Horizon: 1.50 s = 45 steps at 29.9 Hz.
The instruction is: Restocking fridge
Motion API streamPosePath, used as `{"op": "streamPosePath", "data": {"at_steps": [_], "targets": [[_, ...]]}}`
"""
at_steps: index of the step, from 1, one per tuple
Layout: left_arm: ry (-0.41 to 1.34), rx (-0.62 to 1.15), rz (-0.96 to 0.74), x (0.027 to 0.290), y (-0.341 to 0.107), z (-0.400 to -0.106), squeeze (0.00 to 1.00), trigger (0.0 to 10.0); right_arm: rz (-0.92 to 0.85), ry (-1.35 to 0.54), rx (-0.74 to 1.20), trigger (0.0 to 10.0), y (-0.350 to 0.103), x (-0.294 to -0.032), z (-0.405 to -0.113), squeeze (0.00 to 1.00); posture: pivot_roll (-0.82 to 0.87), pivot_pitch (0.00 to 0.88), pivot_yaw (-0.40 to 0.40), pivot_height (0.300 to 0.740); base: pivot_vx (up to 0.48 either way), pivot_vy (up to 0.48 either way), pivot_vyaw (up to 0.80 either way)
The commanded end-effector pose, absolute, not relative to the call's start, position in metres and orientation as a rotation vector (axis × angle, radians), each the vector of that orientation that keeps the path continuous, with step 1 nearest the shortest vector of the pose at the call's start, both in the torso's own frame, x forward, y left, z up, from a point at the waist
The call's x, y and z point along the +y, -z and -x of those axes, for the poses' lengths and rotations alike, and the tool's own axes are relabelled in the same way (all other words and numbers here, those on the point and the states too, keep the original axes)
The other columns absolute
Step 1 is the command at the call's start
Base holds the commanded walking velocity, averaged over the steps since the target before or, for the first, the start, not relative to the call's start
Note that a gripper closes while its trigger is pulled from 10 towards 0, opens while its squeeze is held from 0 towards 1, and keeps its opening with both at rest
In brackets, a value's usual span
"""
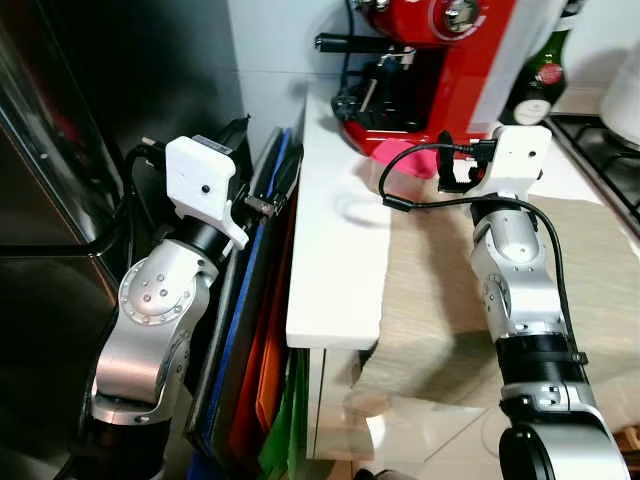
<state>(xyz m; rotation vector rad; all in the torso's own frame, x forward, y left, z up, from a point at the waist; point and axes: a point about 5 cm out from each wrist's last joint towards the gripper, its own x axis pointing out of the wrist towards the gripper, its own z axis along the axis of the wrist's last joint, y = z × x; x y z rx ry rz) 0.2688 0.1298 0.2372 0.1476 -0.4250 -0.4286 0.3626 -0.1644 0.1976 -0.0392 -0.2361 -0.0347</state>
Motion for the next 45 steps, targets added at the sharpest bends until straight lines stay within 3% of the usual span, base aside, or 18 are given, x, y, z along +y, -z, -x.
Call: {"op": "streamPosePath", "data": {"at_steps": [1,16,23,31,45], "targets": [[0.409,-0.408,-0.152,0.137,-0.237,-0.266,0.00,10.0,0.055,0.030,-0.239,10.0,-0.200,-0.167,-0.369,0.00,0.16,0.000,-0.004,0.740,0.000,0.000,0.00],[0.401,-0.353,-0.175,0.143,-0.238,-0.250,0.00,10.0,0.059,-0.048,-0.233,10.0,-0.223,-0.175,-0.392,0.00,0.18,0.008,-0.018,0.740,0.000,0.000,0.00],[0.393,-0.330,-0.190,0.149,-0.236,-0.245,0.00,10.0,0.166,-0.260,-0.160,10.0,-0.233,-0.193,-0.388,0.00,0.17,0.020,-0.029,0.740,0.000,0.000,0.00],[0.398,-0.326,-0.171,0.143,-0.236,-0.244,0.00,10.0,0.257,-0.376,-0.114,10.0,-0.246,-0.221,-0.381,0.00,0.14,0.027,-0.035,0.740,0.000,0.000,0.00],[0.395,-0.324,-0.166,0.142,-0.236,-0.244,0.00,10.0,0.067,-0.584,-0.037,10.0,-0.233,-0.206,-0.371,0.00,0.14,0.031,-0.038,0.740,0.000,0.000,0.00]]}}
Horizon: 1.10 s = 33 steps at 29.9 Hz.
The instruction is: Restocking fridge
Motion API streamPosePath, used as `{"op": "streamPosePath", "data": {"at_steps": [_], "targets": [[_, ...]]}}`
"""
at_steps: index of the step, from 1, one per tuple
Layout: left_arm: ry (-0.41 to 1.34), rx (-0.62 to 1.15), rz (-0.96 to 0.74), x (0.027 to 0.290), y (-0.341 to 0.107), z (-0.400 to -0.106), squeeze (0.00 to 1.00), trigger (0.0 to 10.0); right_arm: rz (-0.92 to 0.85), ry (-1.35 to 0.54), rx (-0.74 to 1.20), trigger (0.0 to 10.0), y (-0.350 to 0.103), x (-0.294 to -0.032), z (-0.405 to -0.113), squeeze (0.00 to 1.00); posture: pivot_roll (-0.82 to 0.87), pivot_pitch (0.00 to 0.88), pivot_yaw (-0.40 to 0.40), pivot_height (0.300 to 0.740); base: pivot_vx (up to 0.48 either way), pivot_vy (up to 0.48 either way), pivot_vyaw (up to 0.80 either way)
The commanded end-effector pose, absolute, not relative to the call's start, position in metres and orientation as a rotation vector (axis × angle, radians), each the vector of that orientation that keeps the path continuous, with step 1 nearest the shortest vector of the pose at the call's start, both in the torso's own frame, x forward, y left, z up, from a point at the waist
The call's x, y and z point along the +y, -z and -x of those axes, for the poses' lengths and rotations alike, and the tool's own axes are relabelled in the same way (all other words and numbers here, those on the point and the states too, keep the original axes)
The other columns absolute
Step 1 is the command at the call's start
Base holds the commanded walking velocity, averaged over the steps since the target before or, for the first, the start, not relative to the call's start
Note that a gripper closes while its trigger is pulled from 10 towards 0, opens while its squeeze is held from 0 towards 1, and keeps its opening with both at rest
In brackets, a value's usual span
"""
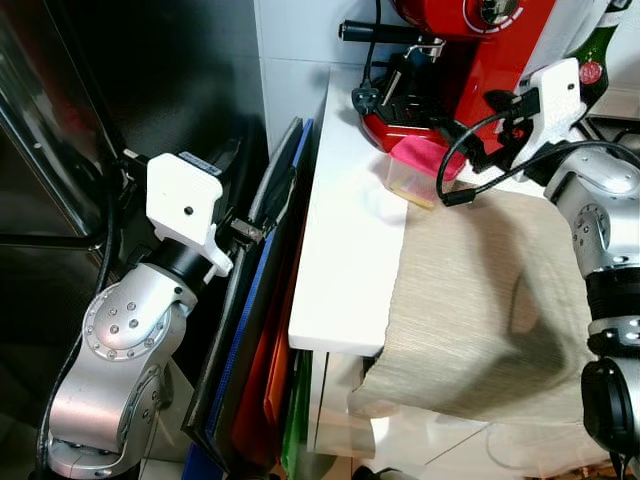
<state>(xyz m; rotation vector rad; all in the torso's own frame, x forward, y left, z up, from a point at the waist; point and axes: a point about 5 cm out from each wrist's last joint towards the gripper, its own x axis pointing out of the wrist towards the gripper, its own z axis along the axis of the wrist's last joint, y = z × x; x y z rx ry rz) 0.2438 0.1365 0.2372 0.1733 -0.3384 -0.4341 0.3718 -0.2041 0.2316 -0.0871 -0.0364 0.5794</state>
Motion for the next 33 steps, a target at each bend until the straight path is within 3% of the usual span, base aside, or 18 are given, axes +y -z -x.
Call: {"op": "streamPosePath", "data": {"at_steps": [1,14,33], "targets": [[0.397,-0.322,-0.166,0.142,-0.236,-0.244,0.00,10.0,0.056,-0.581,-0.015,10.0,-0.225,-0.204,-0.372,0.00,0.14,0.032,-0.037,0.740,0.000,0.000,0.00],[0.405,-0.317,-0.170,0.142,-0.236,-0.243,0.00,10.0,0.060,-0.570,0.065,10.0,-0.201,-0.186,-0.380,0.00,0.15,0.041,-0.031,0.740,0.000,0.000,0.00],[0.405,-0.316,-0.175,0.141,-0.237,-0.244,0.00,10.0,0.022,-0.525,0.138,10.0,-0.186,-0.187,-0.389,0.00,0.16,0.041,-0.034,0.740,0.000,0.000,0.00]]}}
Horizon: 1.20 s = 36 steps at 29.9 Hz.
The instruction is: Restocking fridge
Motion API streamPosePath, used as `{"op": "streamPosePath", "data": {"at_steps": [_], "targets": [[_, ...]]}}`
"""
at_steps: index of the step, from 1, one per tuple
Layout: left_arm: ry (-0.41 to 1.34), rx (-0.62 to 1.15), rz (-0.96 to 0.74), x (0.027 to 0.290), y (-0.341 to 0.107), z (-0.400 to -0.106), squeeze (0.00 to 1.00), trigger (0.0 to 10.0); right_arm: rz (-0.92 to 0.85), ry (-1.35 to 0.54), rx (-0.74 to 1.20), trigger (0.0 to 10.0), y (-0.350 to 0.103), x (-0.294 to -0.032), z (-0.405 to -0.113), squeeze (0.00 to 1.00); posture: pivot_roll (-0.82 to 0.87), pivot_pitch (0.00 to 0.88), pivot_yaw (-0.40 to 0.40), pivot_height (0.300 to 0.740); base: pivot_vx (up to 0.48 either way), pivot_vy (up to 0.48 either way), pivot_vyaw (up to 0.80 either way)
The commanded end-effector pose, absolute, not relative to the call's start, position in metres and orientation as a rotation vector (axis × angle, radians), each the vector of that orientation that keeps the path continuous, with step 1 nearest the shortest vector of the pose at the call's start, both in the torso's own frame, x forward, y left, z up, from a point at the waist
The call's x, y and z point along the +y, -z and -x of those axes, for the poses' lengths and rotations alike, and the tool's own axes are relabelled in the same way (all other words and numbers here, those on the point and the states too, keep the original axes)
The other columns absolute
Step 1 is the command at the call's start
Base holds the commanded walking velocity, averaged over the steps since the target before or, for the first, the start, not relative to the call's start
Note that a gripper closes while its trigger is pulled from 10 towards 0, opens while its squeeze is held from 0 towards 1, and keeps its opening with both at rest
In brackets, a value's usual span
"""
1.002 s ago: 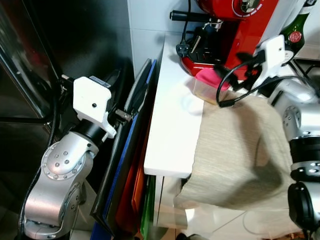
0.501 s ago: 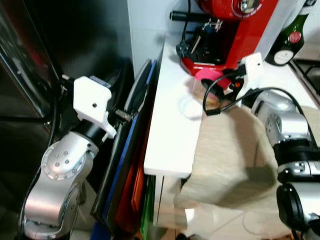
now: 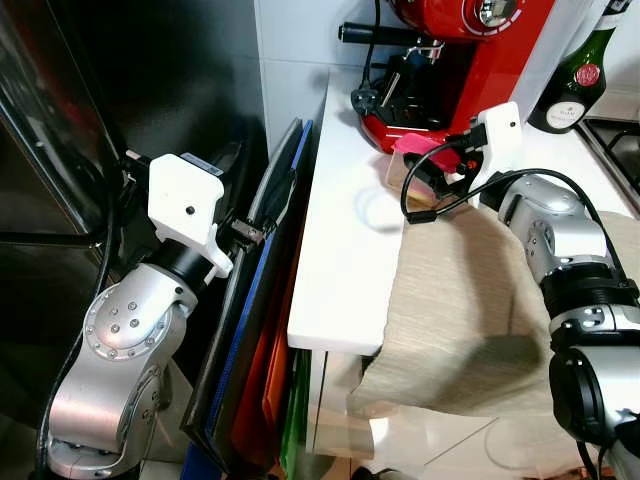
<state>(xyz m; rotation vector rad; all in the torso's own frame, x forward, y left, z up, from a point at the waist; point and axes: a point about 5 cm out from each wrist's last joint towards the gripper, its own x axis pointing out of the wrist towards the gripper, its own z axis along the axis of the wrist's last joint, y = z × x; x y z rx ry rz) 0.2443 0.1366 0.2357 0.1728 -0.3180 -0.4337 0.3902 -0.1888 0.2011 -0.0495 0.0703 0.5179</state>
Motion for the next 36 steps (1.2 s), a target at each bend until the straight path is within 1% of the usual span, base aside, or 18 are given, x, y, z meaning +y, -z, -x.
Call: {"op": "streamPosePath", "data": {"at_steps": [1,14,15,16,17,36], "targets": [[0.405,-0.315,-0.175,0.141,-0.237,-0.244,0.00,10.0,0.020,-0.526,0.141,10.0,-0.186,-0.186,-0.389,0.00,0.16,0.041,-0.034,0.740,0.000,0.000,0.00],[0.405,-0.309,-0.181,0.141,-0.236,-0.243,0.00,10.0,-0.022,-0.572,0.119,10.0,-0.187,-0.183,-0.384,0.00,0.16,0.039,-0.035,0.740,0.000,0.000,0.00],[0.405,-0.309,-0.182,0.142,-0.236,-0.243,0.00,10.0,-0.027,-0.573,0.113,4.1,-0.187,-0.182,-0.384,0.00,0.16,0.039,-0.035,0.740,0.000,0.000,0.00],[0.405,-0.308,-0.182,0.142,-0.236,-0.243,0.00,10.0,-0.033,-0.575,0.107,1.9,-0.188,-0.182,-0.383,0.00,0.16,0.039,-0.035,0.740,0.000,0.000,0.00],[0.405,-0.308,-0.183,0.141,-0.235,-0.244,0.00,10.0,-0.038,-0.584,0.105,0.0,-0.187,-0.181,-0.382,0.00,0.15,0.036,-0.036,0.740,0.000,0.000,0.00],[0.405,-0.310,-0.183,0.141,-0.235,-0.244,0.00,10.0,-0.122,-0.639,0.161,0.0,-0.172,-0.169,-0.371,0.00,0.15,0.030,-0.039,0.740,0.000,0.000,0.00]]}}
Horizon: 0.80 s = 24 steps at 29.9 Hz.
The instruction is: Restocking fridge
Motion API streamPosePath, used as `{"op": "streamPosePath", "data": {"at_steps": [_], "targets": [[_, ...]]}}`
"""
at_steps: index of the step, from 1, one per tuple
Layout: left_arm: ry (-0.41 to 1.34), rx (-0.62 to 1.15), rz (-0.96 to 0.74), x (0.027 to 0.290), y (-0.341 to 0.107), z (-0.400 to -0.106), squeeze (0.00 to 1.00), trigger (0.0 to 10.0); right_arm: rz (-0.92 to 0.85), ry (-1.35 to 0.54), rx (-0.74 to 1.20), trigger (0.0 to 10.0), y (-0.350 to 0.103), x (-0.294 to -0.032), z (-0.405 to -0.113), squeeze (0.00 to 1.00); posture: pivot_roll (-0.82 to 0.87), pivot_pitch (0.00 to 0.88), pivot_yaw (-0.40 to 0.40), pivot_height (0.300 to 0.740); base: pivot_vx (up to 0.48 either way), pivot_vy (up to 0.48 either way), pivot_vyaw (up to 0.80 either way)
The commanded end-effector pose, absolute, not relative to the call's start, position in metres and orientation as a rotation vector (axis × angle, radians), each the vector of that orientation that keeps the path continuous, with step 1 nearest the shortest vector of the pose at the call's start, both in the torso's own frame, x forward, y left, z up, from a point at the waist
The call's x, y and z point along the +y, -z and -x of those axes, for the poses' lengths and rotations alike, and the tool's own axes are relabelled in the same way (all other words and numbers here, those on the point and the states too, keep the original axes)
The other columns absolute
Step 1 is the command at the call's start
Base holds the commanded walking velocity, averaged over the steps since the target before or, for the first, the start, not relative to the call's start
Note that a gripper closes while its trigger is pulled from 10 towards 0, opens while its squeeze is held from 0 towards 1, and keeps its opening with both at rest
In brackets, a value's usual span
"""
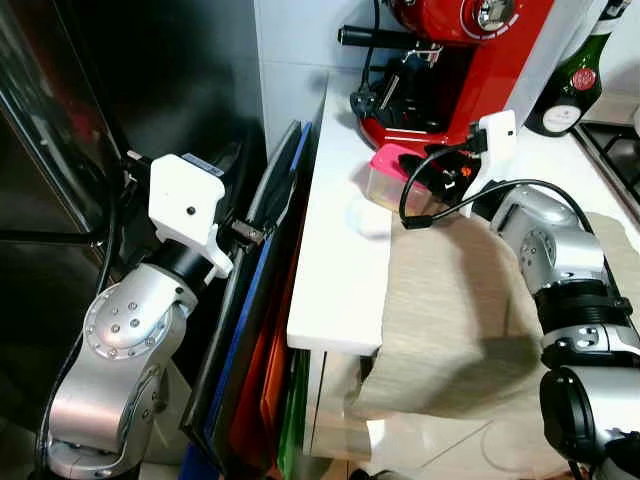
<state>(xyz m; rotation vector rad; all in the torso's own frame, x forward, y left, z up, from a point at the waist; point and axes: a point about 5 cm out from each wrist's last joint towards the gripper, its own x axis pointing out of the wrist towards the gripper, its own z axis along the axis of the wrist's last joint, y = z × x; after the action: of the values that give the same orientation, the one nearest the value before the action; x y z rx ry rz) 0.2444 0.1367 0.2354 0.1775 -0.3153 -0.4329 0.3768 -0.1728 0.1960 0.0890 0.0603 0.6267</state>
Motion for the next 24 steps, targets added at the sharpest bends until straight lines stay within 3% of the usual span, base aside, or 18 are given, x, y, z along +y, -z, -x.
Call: {"op": "streamPosePath", "data": {"at_steps": [1,16,18,21,22,23,24], "targets": [[0.405,-0.310,-0.183,0.141,-0.235,-0.244,0.00,10.0,-0.124,-0.641,0.163,0.0,-0.172,-0.168,-0.371,0.00,0.15,0.030,-0.039,0.740,0.000,0.000,0.00],[0.407,-0.315,-0.185,0.141,-0.236,-0.246,0.00,10.0,-0.074,-0.429,-0.156,0.0,-0.226,-0.179,-0.376,0.00,0.15,0.021,-0.039,0.740,0.000,0.000,0.00],[0.408,-0.316,-0.186,0.140,-0.236,-0.246,0.00,10.0,-0.083,-0.421,-0.162,10.0,-0.227,-0.180,-0.373,0.00,0.15,0.015,-0.039,0.740,0.000,0.000,0.00],[0.411,-0.318,-0.187,0.140,-0.236,-0.247,0.00,10.0,-0.123,-0.438,-0.167,10.0,-0.226,-0.182,-0.366,0.00,0.15,0.008,-0.040,0.740,0.000,0.000,0.00],[0.411,-0.319,-0.187,0.140,-0.236,-0.247,0.00,10.0,-0.133,-0.450,-0.168,10.0,-0.225,-0.182,-0.364,0.13,0.15,0.008,-0.040,0.740,0.000,0.000,0.00],[0.411,-0.320,-0.186,0.140,-0.236,-0.247,0.00,10.0,-0.137,-0.485,-0.164,10.0,-0.224,-0.182,-0.361,1.00,0.14,0.000,-0.040,0.740,0.000,0.000,0.00],[0.412,-0.321,-0.186,0.140,-0.236,-0.247,0.00,10.0,-0.131,-0.515,-0.155,10.0,-0.222,-0.183,-0.357,1.00,0.14,0.000,-0.040,0.740,0.000,0.000,0.00]]}}
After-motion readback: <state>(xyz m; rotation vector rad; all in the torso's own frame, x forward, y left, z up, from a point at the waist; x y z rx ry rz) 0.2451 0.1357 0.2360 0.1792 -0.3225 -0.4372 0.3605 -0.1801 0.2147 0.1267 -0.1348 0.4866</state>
